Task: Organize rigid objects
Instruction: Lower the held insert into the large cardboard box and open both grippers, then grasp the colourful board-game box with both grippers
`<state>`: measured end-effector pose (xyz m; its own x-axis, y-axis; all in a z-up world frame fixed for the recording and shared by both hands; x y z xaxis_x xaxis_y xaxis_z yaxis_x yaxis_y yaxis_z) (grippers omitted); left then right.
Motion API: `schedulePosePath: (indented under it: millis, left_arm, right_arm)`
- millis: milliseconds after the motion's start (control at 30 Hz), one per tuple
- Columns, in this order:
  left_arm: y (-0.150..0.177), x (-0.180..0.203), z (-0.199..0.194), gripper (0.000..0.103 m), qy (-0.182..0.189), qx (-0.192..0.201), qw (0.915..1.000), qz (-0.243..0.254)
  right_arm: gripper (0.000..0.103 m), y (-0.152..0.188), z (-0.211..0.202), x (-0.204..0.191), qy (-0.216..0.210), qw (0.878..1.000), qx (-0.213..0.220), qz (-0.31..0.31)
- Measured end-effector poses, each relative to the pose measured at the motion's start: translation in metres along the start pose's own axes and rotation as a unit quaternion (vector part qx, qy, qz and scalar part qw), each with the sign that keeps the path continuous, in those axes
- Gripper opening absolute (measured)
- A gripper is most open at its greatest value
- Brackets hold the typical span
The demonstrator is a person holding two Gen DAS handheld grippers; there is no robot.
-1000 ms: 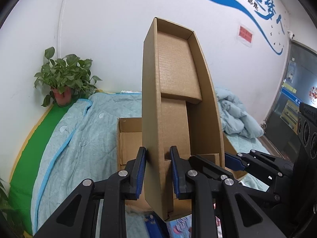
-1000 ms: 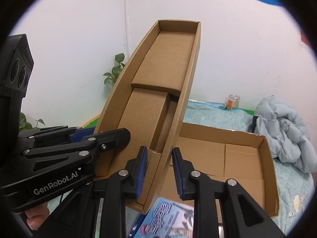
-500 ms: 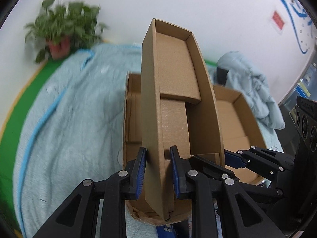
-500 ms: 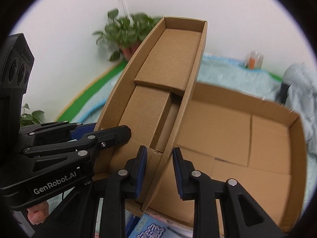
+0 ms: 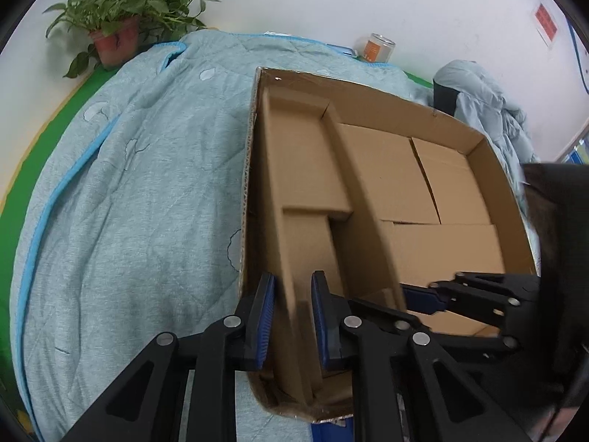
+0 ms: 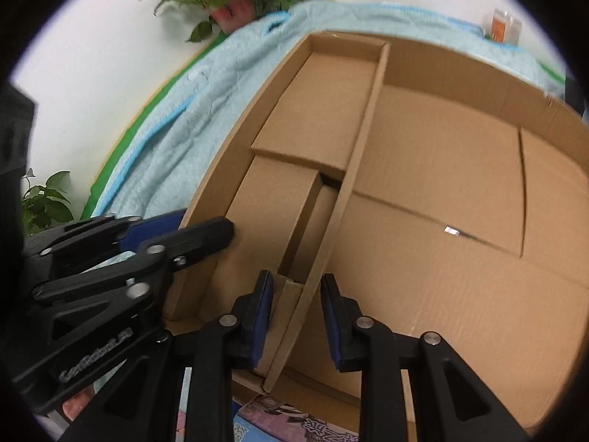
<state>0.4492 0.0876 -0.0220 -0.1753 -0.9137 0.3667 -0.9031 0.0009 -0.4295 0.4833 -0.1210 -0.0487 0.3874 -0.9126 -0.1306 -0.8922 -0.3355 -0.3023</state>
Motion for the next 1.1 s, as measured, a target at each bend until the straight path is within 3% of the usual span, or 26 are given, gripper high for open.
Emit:
schedulePosePath:
  millis: [133, 200, 267, 300, 333, 367, 433, 467, 500, 533, 600, 733, 867, 900, 933, 967, 1000, 1033, 1067, 1100]
  left_arm:
    - [0.007, 0.0, -0.01, 0.016, -0.015, 0.005, 0.9999, 0.002]
    - [0.012, -0.001, -0.023, 0.016, -0.001, 0.023, 0.9997, -0.005]
    - [0.017, -0.001, -0.039, 0.021, 0.002, 0.043, 0.9991, -0.002]
    - [0.02, 0.002, -0.048, 0.03, 0.004, 0.054, 0.9985, 0.002]
    - [0.023, 0.005, -0.058, 0.046, 0.006, 0.068, 0.9977, 0.005]
    - [0.03, 0.01, -0.072, 0.056, 0.005, 0.093, 0.9956, 0.01]
    - [0.047, 0.022, -0.104, 0.096, -0.008, 0.158, 0.9868, 0.032]
    - [0.053, 0.027, -0.115, 0.103, -0.016, 0.183, 0.982, 0.044]
    - [0.062, 0.035, -0.127, 0.103, -0.027, 0.212, 0.975, 0.062]
    - [0.071, 0.044, -0.136, 0.103, -0.04, 0.231, 0.9687, 0.08]
    - [0.089, 0.062, -0.144, 0.103, -0.06, 0.235, 0.9639, 0.11]
    - [0.117, 0.082, -0.137, 0.103, -0.028, 0.191, 0.9756, 0.104]
    - [0.145, 0.103, -0.139, 0.099, -0.004, 0.188, 0.9753, 0.116]
    - [0.152, 0.108, -0.141, 0.075, 0.004, 0.189, 0.9743, 0.122]
    - [0.159, 0.116, -0.144, 0.028, 0.017, 0.184, 0.9741, 0.13]
    - [0.161, 0.12, -0.143, 0.01, 0.029, 0.175, 0.9757, 0.129]
    - [0.165, 0.124, -0.145, 0.005, 0.044, 0.171, 0.9766, 0.123]
    - [0.171, 0.128, -0.15, 0.008, 0.053, 0.183, 0.9744, 0.12]
    - [0.174, 0.134, -0.151, 0.014, 0.055, 0.191, 0.9723, 0.122]
    - [0.177, 0.135, -0.154, 0.049, 0.058, 0.195, 0.9712, 0.124]
  right_arm:
    - [0.028, 0.002, 0.011, -0.005, -0.018, 1.0, -0.016, 0.003]
    - [0.033, 0.003, 0.009, -0.007, -0.025, 1.0, -0.005, 0.003]
    - [0.05, 0.005, 0.005, -0.009, -0.039, 0.999, 0.005, 0.002]
    - [0.053, 0.009, -0.001, -0.009, -0.044, 0.999, 0.017, 0.003]
    - [0.064, 0.012, -0.007, -0.005, -0.037, 0.999, 0.029, 0.006]
    - [0.076, 0.021, -0.024, -0.002, -0.021, 0.998, 0.059, 0.01]
    - [0.085, 0.042, -0.058, 0.002, 0.008, 0.992, 0.124, 0.008]
    - [0.088, 0.055, -0.074, 0.004, 0.029, 0.988, 0.15, 0.005]
    - [0.09, 0.071, -0.091, 0.008, 0.052, 0.983, 0.178, 0.005]
    - [0.1, 0.079, -0.102, 0.011, 0.066, 0.978, 0.196, 0.008]
    - [0.102, 0.11, -0.124, 0.018, 0.09, 0.97, 0.225, 0.02]
    - [0.102, 0.153, -0.14, 0.037, 0.083, 0.967, 0.235, 0.06]
    - [0.101, 0.171, -0.147, 0.051, 0.093, 0.965, 0.23, 0.085]
    - [0.098, 0.175, -0.149, 0.051, 0.092, 0.965, 0.232, 0.087]
    - [0.079, 0.179, -0.15, 0.052, 0.09, 0.963, 0.236, 0.091]
    - [0.063, 0.183, -0.149, 0.051, 0.093, 0.962, 0.236, 0.097]
    - [0.063, 0.188, -0.151, 0.054, 0.089, 0.962, 0.236, 0.107]
    - [0.063, 0.193, -0.153, 0.056, 0.077, 0.962, 0.238, 0.112]
    - [0.073, 0.195, -0.153, 0.057, 0.066, 0.962, 0.239, 0.112]
    - [0.085, 0.198, -0.153, 0.058, 0.063, 0.963, 0.238, 0.111]
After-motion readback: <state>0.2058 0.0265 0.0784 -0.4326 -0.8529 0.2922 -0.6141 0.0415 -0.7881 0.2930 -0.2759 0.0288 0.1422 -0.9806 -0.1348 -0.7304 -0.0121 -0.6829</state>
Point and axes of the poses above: each gripper's, at about its wrist camera, not at the fingertips, and z roughly the way its jaws point, x to its right, y to its underside, the point moved 2 cm from there along z, roughly the way its jaws point, and after that the axes turned 13 degrees about y, right-handed, at the moved point
